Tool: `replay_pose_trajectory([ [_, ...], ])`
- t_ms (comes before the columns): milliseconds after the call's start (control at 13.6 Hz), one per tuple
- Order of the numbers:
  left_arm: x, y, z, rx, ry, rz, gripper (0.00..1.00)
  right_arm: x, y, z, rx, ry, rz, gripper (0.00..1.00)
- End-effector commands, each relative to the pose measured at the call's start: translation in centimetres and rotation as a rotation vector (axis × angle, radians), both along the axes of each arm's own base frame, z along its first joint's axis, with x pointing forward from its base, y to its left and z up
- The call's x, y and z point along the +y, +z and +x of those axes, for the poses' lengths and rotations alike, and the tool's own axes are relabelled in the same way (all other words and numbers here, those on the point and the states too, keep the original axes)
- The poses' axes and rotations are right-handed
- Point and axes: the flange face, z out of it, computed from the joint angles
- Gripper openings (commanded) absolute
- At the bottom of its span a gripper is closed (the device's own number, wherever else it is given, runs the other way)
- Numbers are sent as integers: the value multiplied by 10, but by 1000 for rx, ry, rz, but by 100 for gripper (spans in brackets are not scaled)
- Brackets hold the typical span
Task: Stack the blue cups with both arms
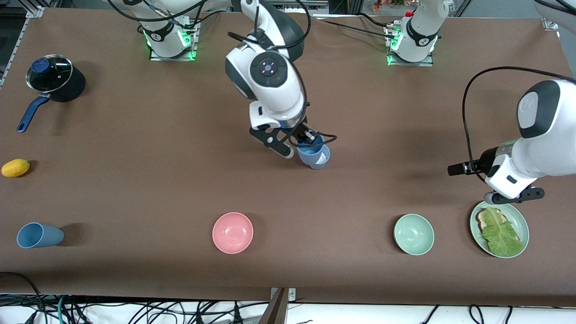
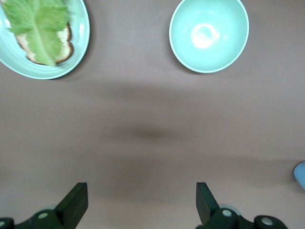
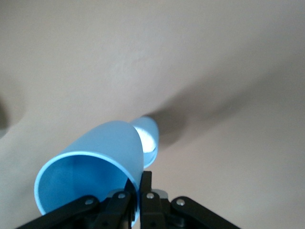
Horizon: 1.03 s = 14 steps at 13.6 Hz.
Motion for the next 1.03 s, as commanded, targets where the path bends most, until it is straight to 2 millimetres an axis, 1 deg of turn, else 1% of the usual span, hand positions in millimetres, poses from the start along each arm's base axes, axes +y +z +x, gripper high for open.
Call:
replay_pose_trajectory([
  [0, 16, 48, -33, -36, -97, -22, 100, 22, -11, -18, 6, -45, -11, 0],
  [147, 18, 92, -48, -78, -104, -15, 100, 27, -32, -24, 28, -62, -33, 0],
  [221, 19, 103, -49, -91, -103, -15, 100, 29, -42, -28, 36, -63, -41, 0],
  [295, 19, 107, -49, -82, -109, -9, 100, 31, -50, -31, 40, -57, -50, 0],
  [368, 16, 106, -48, -82, -109, -16, 100, 29, -54, -31, 43, -57, -53, 0],
  [589, 9, 115, -45, -127, -141, 4, 100, 25, -54, -26, 39, -54, -52, 0],
  [663, 6, 115, -44, -127, -153, 18, 100, 26, -56, -27, 40, -53, -53, 0],
  [737, 7, 123, -43, -141, -157, 37, 100, 27, -57, -26, 37, -56, -49, 0],
  [958, 8, 124, -42, -145, -169, 36, 100, 31, -72, -26, 31, -60, -45, 0],
])
